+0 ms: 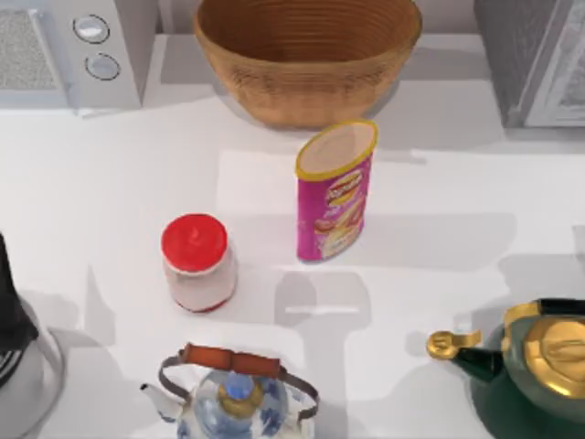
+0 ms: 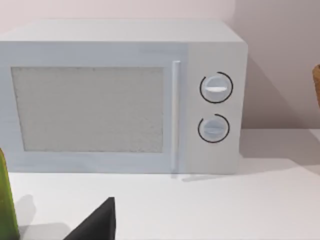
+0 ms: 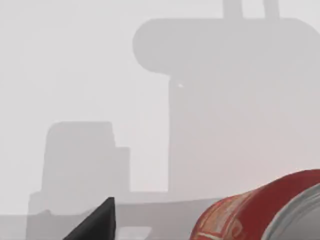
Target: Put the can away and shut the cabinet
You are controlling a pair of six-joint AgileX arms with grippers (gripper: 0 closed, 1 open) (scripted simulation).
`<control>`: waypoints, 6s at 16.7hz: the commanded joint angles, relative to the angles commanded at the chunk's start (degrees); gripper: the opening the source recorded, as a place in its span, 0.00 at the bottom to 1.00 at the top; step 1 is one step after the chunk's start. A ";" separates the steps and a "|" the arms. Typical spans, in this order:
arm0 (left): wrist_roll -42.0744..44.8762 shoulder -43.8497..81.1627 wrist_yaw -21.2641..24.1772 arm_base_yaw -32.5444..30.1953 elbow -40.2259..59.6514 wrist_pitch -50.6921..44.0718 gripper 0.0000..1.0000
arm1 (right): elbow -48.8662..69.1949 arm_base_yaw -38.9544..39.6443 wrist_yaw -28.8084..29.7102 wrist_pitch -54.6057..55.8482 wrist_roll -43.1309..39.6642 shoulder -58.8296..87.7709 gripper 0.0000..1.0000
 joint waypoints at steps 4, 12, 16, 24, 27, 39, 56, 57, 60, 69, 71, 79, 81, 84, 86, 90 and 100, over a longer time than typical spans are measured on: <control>0.00 0.00 0.00 0.00 0.00 0.00 1.00 | -0.70 -0.10 -0.02 5.72 -0.03 5.04 1.00; 0.00 0.00 0.00 0.00 0.00 0.00 1.00 | -0.76 -0.14 -0.04 5.94 -0.05 5.25 0.70; 0.00 0.00 0.00 0.00 0.00 0.00 1.00 | -0.76 -0.14 -0.04 5.94 -0.05 5.25 0.40; 0.00 0.00 0.00 0.00 0.00 0.00 1.00 | -0.76 -0.14 -0.04 5.94 -0.05 5.25 0.00; 0.00 0.00 0.00 0.00 0.00 0.00 1.00 | -0.76 -0.14 -0.04 5.94 -0.05 5.25 0.00; 0.00 0.00 0.00 0.00 0.00 0.00 1.00 | 12.27 -0.49 -0.28 -16.24 -0.34 -2.26 0.00; 0.00 0.00 0.00 0.00 0.00 0.00 1.00 | 21.14 1.25 1.79 -34.32 -0.03 -19.49 0.00; 0.00 0.00 0.00 0.00 0.00 0.00 1.00 | 20.01 1.87 2.40 -34.34 0.37 -23.02 0.00; 0.00 0.00 0.00 0.00 0.00 0.00 1.00 | 13.71 4.15 4.03 -32.87 2.43 -36.95 0.00; 0.00 0.00 0.00 0.00 0.00 0.00 1.00 | -22.58 11.51 7.11 -13.92 9.17 -79.83 0.00; 0.00 0.00 0.00 0.00 0.00 0.00 1.00 | -29.98 12.72 7.61 -8.37 9.69 -85.52 0.00; 0.00 0.00 0.00 0.00 0.00 0.00 1.00 | -38.71 14.26 8.28 -0.92 9.94 -91.52 0.00; 0.00 0.00 0.00 0.00 0.00 0.00 1.00 | -38.69 14.07 8.21 -1.06 10.02 -91.25 0.00; 0.00 0.00 0.00 0.00 0.00 0.00 1.00 | -35.35 14.20 8.58 -1.75 10.20 -88.80 0.00; 0.00 0.00 0.00 0.00 0.00 0.00 1.00 | -30.43 14.51 9.07 -2.86 10.45 -85.09 0.00; 0.00 0.00 0.00 0.00 0.00 0.00 1.00 | -15.52 15.61 10.58 -6.31 11.06 -73.68 0.00; 0.00 0.00 0.00 0.00 0.00 0.00 1.00 | 34.50 21.10 16.30 -18.57 11.62 -35.20 0.00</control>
